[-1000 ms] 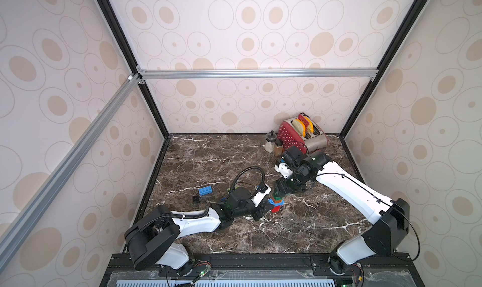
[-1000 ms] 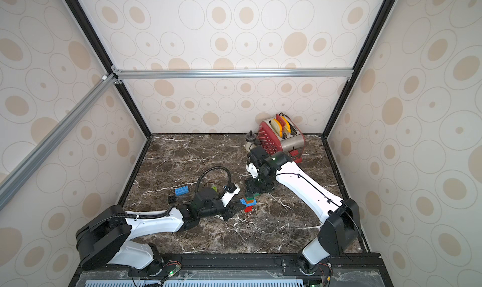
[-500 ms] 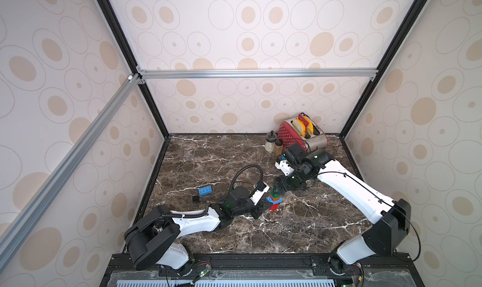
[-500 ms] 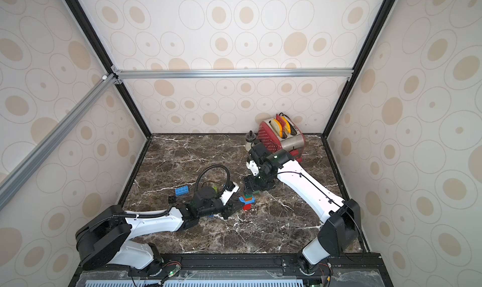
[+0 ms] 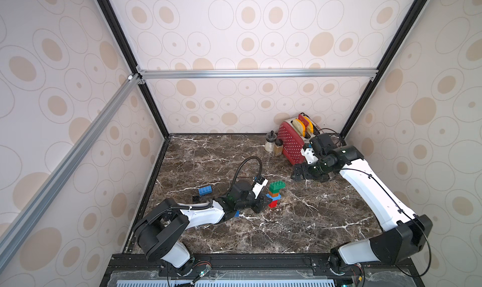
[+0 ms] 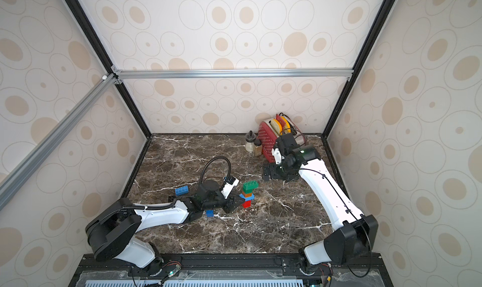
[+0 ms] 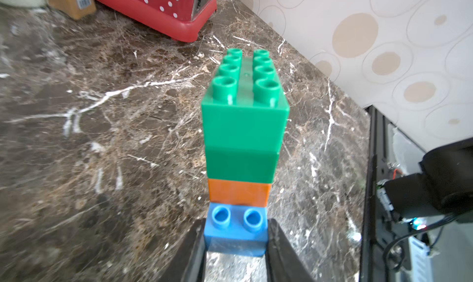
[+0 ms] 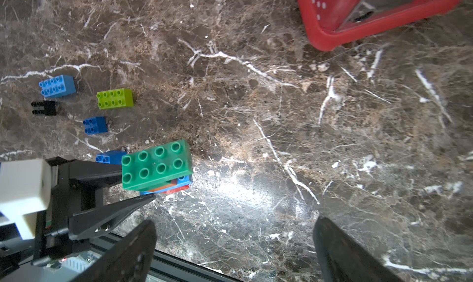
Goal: Assemble the letter f with lego
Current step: Place the lego brick at the center of the board.
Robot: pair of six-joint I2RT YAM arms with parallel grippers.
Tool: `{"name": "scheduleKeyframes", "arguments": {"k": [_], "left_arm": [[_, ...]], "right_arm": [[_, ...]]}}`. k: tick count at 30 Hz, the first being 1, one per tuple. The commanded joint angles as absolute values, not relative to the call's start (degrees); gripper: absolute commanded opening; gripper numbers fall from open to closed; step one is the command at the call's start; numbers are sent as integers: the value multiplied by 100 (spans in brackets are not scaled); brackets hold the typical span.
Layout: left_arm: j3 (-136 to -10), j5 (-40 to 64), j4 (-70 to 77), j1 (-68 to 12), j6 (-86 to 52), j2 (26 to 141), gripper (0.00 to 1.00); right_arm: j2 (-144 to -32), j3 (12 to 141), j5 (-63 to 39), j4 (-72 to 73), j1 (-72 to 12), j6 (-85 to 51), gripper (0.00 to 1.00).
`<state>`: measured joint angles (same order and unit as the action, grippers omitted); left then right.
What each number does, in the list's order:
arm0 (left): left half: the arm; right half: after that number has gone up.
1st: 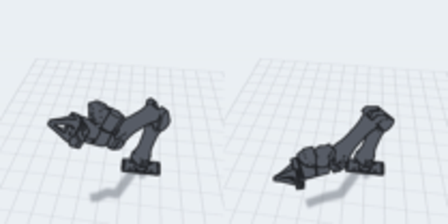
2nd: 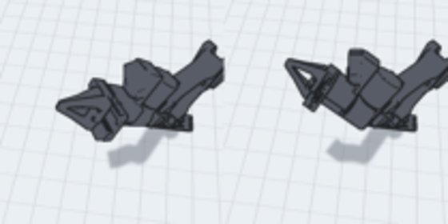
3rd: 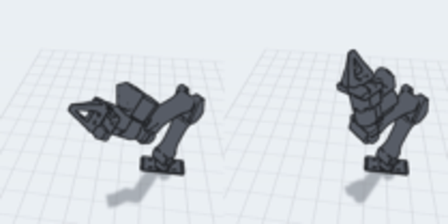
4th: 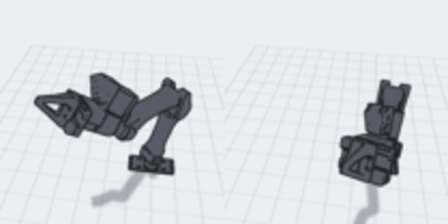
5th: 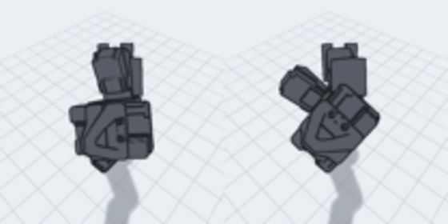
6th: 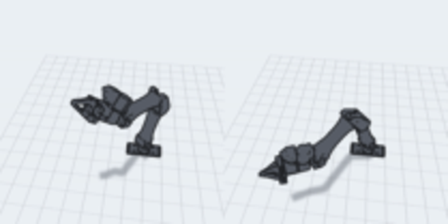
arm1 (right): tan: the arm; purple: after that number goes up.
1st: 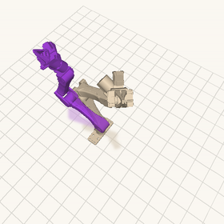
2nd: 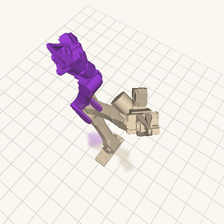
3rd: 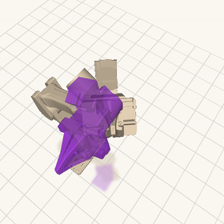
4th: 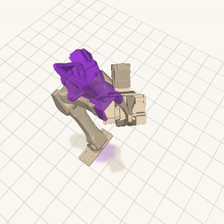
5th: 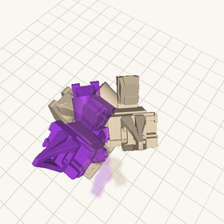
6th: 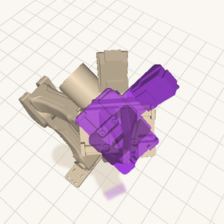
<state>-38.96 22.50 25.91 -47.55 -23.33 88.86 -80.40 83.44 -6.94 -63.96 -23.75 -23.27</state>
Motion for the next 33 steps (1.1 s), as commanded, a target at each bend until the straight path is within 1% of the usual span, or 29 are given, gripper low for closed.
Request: {"name": "scheduleKeyframes", "arguments": {"k": [1,9,14,17,23,33], "left_arm": [[-4256,2745,2637,-4720,-3213,9142,38],[-4787,3505,3290,-4684,-5080,10126,39],[-5094,3585,3541,-4647,-5812,10642,39],[-5235,3591,3518,-4614,-5999,10847,40],[-5278,3469,3429,-4564,-6056,11035,38],[-5210,2861,3536,-4457,-6133,11124,38]], "right_arm": [[-7867,8192,-557,-6342,-2264,-2241,100],[-7589,7786,-875,-5919,-2245,-2411,100],[-7489,7591,-1041,-5764,-2246,-2470,100],[-7429,7559,-1050,-5755,-2246,-2456,100],[-7343,7519,-1000,-5741,-2242,-2419,100],[-7383,7383,-1169,-5645,-2250,-2426,100]]}}
